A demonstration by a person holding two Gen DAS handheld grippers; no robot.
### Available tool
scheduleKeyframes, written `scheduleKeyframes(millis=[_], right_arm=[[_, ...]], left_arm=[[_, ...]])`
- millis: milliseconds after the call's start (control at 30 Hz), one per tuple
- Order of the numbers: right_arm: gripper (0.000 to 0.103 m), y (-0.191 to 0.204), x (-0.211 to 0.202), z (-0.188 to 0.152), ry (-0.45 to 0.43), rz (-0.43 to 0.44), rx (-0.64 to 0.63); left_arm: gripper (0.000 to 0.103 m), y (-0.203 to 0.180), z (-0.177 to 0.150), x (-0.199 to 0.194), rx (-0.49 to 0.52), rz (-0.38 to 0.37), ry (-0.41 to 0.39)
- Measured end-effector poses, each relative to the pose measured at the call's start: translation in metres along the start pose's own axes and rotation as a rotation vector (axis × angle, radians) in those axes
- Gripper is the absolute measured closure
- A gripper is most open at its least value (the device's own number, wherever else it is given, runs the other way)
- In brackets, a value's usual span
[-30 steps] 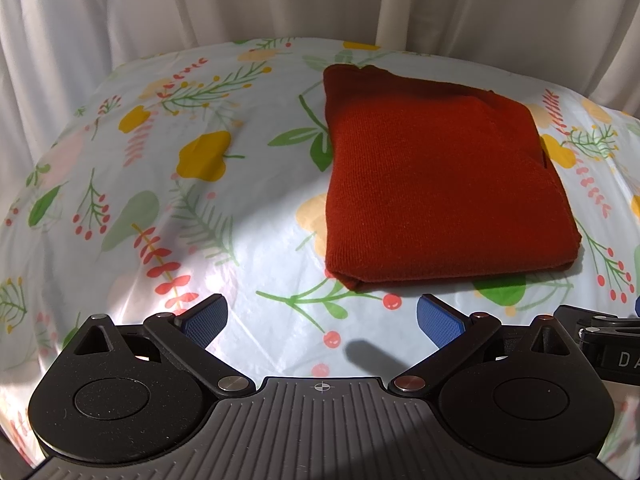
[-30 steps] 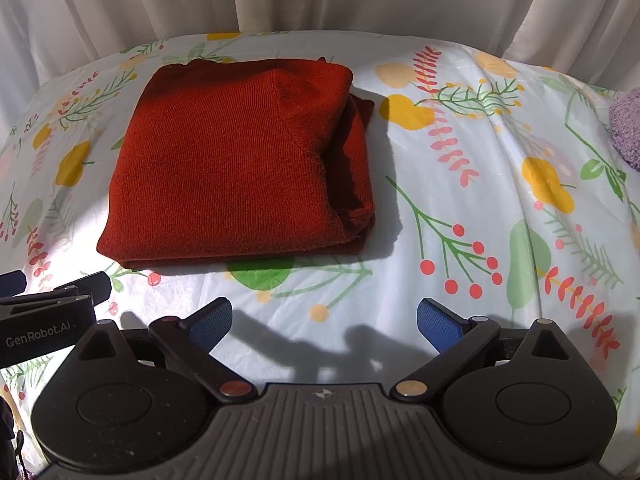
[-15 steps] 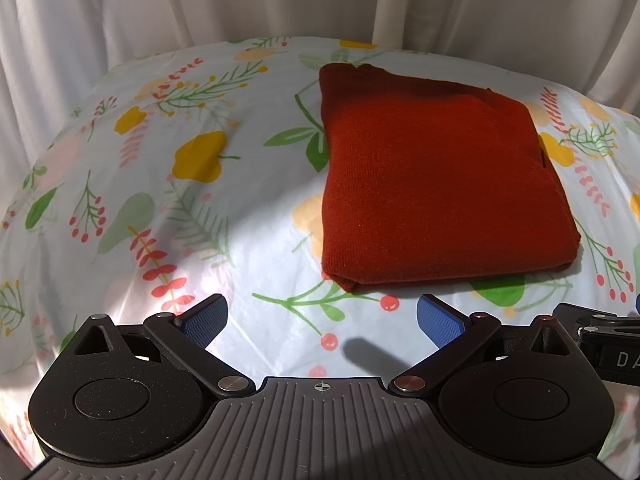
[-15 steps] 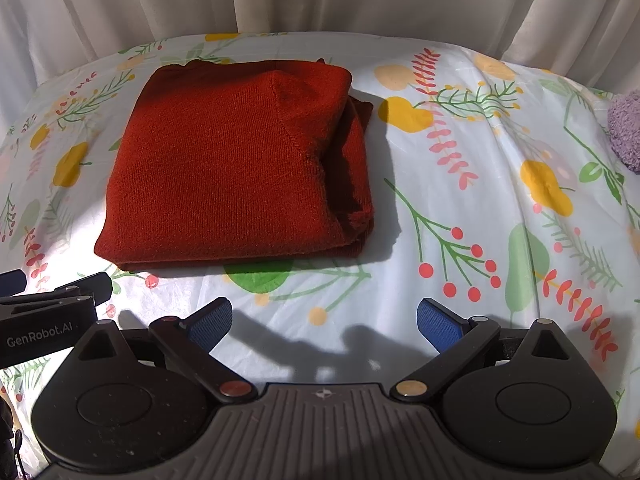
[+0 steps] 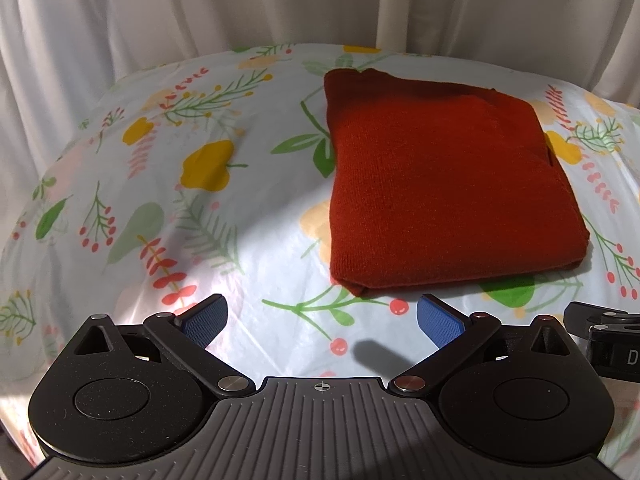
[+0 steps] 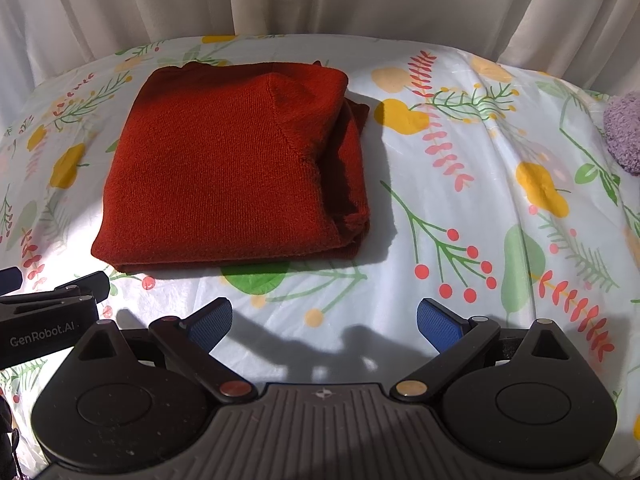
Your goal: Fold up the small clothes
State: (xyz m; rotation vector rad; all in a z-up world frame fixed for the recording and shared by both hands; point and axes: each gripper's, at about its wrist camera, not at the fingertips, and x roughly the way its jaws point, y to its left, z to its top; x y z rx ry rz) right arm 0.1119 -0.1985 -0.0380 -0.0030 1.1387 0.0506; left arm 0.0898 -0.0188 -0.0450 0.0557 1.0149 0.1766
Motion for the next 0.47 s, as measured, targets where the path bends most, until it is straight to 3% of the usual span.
scheduleKeyframes(millis=[467], right_arm=[[0.004,0.0000,-0.0008,0.0000,-0.002,-0.002,0.001]], left_arm=[[0.000,-0.0023,0.0005,-0.0024,0.021,-0.018,0.000]])
